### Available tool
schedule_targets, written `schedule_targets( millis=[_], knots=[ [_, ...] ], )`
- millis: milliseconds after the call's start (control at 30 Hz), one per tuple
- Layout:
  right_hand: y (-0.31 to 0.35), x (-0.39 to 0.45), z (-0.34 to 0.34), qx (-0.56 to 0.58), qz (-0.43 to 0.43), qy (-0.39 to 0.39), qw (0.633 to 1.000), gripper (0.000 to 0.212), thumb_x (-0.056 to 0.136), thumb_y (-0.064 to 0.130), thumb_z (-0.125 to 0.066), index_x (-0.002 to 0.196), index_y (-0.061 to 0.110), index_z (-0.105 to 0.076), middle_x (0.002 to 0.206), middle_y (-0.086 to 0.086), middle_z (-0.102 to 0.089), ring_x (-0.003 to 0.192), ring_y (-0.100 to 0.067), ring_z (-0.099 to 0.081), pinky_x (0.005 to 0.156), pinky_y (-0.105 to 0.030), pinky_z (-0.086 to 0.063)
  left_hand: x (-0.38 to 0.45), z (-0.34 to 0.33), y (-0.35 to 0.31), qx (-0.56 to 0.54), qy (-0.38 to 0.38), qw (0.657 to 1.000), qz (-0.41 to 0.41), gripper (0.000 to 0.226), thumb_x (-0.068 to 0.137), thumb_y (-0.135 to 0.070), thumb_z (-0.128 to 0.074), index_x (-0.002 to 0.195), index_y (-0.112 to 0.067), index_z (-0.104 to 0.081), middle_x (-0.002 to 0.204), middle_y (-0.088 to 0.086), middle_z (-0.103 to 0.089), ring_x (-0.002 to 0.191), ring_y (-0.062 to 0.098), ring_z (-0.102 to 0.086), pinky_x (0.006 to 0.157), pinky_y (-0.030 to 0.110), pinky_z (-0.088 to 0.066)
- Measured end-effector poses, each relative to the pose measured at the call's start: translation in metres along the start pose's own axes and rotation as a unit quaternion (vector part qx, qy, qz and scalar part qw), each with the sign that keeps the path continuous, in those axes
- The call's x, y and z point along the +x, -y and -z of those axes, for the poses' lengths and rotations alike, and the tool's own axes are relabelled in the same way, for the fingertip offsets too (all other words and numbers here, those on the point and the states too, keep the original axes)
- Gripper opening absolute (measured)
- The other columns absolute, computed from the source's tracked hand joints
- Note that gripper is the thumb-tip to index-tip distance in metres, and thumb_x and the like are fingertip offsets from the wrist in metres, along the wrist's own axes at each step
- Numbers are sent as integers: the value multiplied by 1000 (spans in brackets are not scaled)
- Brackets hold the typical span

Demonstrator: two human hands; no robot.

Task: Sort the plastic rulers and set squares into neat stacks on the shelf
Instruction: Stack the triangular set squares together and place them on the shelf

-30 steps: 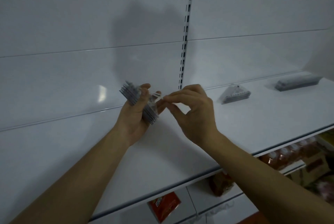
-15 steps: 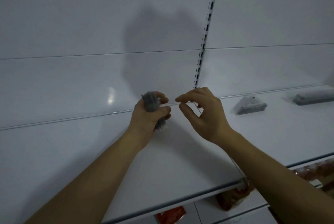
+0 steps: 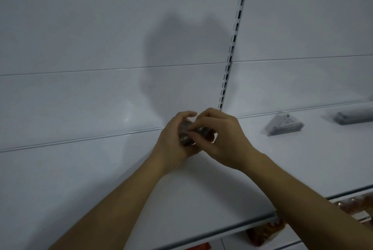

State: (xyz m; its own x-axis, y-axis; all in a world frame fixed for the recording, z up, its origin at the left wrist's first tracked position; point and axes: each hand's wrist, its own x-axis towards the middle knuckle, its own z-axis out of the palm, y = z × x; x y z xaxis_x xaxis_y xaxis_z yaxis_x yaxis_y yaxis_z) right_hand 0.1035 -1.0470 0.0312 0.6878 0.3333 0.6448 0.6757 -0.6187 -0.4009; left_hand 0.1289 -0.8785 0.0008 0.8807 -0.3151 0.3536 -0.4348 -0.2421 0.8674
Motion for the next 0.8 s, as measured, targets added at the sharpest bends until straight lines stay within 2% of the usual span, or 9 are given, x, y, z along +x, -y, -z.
schedule_targets(
  millis=[100,167,333,400,467,533,667,733,800],
  knots=[
    [-21,-4,6,10,-25,22,999,13,90,12,-72,102,16,-72,98,6,-61,74,-11,-61,65,-18,-52,5,7,3,-85,60,994,23,83,82,-3,-75,145,-35,-34,119,3,-59,100,16,-68,83,25,-55],
    [-33,-6,6,14,-34,50,998,15,93,13,-69,106,18,-66,101,8,-58,75,-9,-60,65,-16,-50,5,11,5,-25,74,997,11,80,88,2,-65,148,-36,-30,120,2,-58,98,11,-65,81,19,-51],
    [-54,-9,-3,-11,-50,139,989,38,97,17,-64,134,18,-56,115,7,-60,91,-4,-57,82,-16,-47,2,7,21,96,67,992,-48,80,90,6,-54,151,-39,-29,127,-4,-49,118,11,-54,105,25,-42],
    [-61,-13,-12,-40,-40,159,986,37,97,19,-63,133,16,-58,113,5,-63,99,-6,-52,89,-20,-42,1,4,26,137,70,987,-50,79,88,4,-54,152,-35,-30,130,-9,-48,123,6,-49,108,22,-37],
    [-65,-17,-18,-65,-39,167,983,31,96,23,-61,126,15,-61,106,4,-63,99,-15,-50,89,-33,-43,0,2,29,170,67,982,-38,73,88,0,-55,151,-29,-32,134,-8,-49,125,6,-47,110,23,-35],
    [-65,-18,-19,-91,-71,178,977,30,98,28,-58,127,20,-59,107,8,-58,103,-17,-46,87,-40,-42,-1,2,29,234,61,970,-11,59,92,-11,-55,146,-25,-37,134,-5,-48,124,13,-43,105,28,-34],
    [-62,-21,-24,-143,-88,210,963,40,98,34,-39,134,21,-50,118,4,-54,108,-21,-44,86,-41,-39,-3,0,26,383,74,920,41,19,97,-28,-41,116,-24,-41,115,-7,-39,114,15,-36,87,32,-24],
    [-58,-22,-29,-178,-71,217,957,42,97,31,-33,136,20,-46,117,1,-51,104,-24,-44,85,-43,-40,-1,-4,26,396,62,914,56,18,96,-31,-38,111,-22,-40,111,-6,-38,111,17,-37,86,33,-25],
    [-56,-23,-32,-191,-58,219,955,40,98,25,-38,137,21,-42,117,1,-49,101,-24,-44,85,-45,-41,1,-5,25,398,65,913,66,26,90,-37,-31,110,-22,-39,110,-7,-39,110,17,-37,86,35,-26]
  ],
)
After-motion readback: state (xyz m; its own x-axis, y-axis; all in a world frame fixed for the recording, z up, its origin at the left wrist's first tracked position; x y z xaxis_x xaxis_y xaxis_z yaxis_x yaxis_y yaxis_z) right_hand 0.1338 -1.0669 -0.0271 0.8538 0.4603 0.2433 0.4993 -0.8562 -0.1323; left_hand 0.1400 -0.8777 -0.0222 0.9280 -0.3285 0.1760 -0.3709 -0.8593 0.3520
